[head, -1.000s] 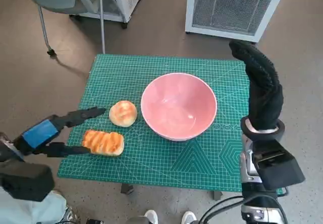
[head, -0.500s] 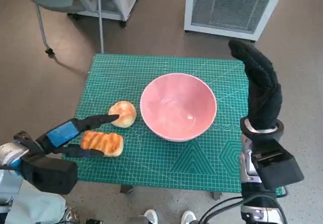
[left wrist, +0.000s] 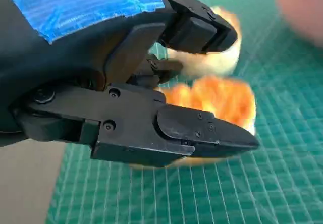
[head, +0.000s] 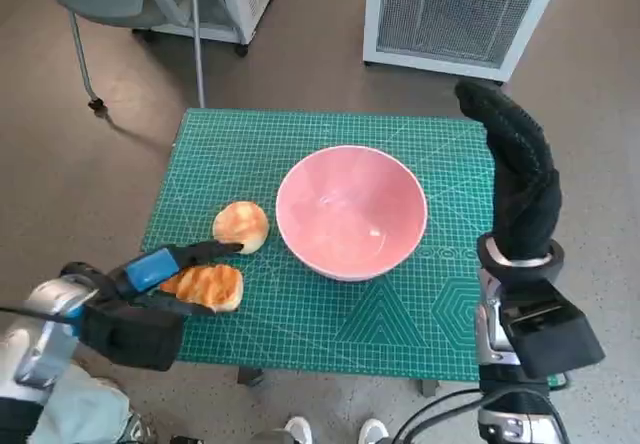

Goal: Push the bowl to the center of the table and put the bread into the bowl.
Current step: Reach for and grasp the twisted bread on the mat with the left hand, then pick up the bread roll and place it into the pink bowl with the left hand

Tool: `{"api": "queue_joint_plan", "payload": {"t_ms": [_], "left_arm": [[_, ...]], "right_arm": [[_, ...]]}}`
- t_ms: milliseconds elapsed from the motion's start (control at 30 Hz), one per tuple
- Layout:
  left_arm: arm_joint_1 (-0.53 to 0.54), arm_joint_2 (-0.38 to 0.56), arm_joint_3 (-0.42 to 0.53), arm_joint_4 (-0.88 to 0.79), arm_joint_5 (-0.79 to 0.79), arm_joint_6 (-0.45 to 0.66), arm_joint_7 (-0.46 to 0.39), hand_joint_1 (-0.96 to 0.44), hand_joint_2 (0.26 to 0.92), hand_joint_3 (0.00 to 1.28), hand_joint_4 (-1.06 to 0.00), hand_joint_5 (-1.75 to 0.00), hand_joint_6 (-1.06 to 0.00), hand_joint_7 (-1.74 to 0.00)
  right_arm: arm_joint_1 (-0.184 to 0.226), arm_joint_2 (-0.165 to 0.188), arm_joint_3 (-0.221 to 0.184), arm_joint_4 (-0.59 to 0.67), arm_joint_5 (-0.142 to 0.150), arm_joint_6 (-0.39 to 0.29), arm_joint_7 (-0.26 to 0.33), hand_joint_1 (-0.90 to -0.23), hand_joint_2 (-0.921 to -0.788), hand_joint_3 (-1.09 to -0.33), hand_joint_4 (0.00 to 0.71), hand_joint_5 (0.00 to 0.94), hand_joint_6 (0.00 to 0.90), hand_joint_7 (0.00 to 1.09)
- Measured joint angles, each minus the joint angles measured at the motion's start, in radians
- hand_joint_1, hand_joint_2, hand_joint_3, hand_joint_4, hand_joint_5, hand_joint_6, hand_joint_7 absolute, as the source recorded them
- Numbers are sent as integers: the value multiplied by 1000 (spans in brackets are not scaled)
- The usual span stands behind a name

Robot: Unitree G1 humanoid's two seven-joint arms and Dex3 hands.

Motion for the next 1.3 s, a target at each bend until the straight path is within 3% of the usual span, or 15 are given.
{"api": "queue_joint_plan", "payload": {"t_ms": [233, 333, 433, 467, 533, 600, 667, 733, 800, 900, 1000, 1133, 1300], "left_arm": [[-38, -7, -45, -7, 33, 93, -59, -110, 831, 11, -428, -76, -508, -83], [-47, -8, -67, -16, 61, 119, -63, -105, 841, 16, -534, -142, -565, -130], [-58, -7, -86, -13, 77, 124, -63, -100, 851, 22, -492, -622, -534, -367], [-62, -7, -90, -10, 81, 126, -63, -99, 852, 24, -482, -700, -518, -424], [-69, -7, -98, -1, 94, 127, -58, 122, 886, 99, -518, -1021, -470, -622], [-76, -7, -107, 12, 105, 125, -46, 261, 906, 138, -551, -1212, -446, -796], [-87, -7, -114, 28, 114, 120, -31, 133, 913, 162, -567, -1309, -463, -986], [-100, -7, -124, 51, 128, 108, -4, 68, 907, 186, -574, -1365, -487, -1069], [-111, -6, -134, 72, 147, 90, 28, 28, 792, 413, -572, -1444, -492, -1176], [-126, -3, -150, 101, 166, 57, 74, 9, 650, 679, -570, -1510, -481, -1320], [-129, 6, -161, 107, 177, 20, 100, 3, 587, 788, -579, -1485, -476, -1422], [-119, 21, -160, 84, 170, -13, 101, 1, 625, 709, -604, -1386, -472, -1444], [-72, 50, -132, 4, 137, -42, 92, 0, 773, 399, -664, -1209, -510, -1364]], "right_arm": [[0, 1, -2, 0, 4, 1, 0, -504, -921, -753, 244, 6, -1, 642], [0, 1, -3, 0, 4, 2, 0, -503, -921, -753, 244, 6, -1, 643], [0, 1, -4, 0, 4, 5, 0, -502, -921, -752, 244, 6, -1, 643], [0, 1, -4, 0, 4, 6, 0, -501, -921, -752, 244, 6, -1, 643], [0, 1, -4, 0, 4, 7, 0, -500, -921, -752, 244, 6, -1, 643], [0, 2, -4, 0, 4, 8, 0, -500, -921, -750, 244, 6, -1, 643], [0, 4, -3, 0, 4, 8, 0, -500, -921, -747, 244, 6, -1, 643], [0, 5, -3, 0, 5, 8, 0, -499, -921, -746, 244, 6, -1, 642], [0, 5, -3, 0, 5, 8, 0, -496, -921, -744, 243, 6, -1, 642], [0, 5, -4, 0, 6, 8, 0, -492, -921, -744, 243, 6, -1, 641], [0, 5, -4, 0, 8, 8, 0, -490, -921, -743, 243, 6, -1, 641], [0, 5, -3, 2, 16, 8, 0, -486, -921, -744, 243, 5, -1, 640], [-1, 5, -3, 5, 20, 8, 0, -484, -921, -745, 243, 5, -1, 640]]}}
